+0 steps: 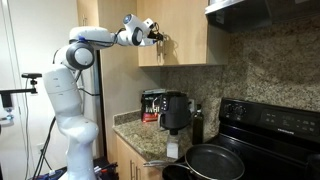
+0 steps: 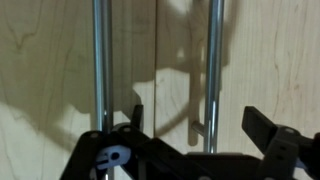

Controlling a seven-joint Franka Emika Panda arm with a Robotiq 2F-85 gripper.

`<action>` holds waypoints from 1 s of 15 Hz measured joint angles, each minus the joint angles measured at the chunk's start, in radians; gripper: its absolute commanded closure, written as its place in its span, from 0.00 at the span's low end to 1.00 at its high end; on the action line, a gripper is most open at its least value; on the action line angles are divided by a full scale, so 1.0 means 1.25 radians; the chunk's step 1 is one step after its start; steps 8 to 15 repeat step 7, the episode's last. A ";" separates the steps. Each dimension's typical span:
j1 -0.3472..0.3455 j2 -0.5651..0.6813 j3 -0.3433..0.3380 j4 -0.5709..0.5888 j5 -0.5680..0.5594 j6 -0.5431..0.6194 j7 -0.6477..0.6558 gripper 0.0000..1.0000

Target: Close the right cabinet door

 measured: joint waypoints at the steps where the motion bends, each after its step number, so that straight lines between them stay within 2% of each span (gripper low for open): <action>1: -0.009 0.014 0.006 0.022 0.004 -0.023 0.001 0.00; 4: -0.005 -0.003 -0.009 0.035 0.064 -0.173 -0.005 0.00; 7: 0.001 -0.084 -0.048 0.003 0.171 -0.350 -0.038 0.00; 15: 0.001 -0.084 -0.048 0.003 0.171 -0.350 -0.038 0.00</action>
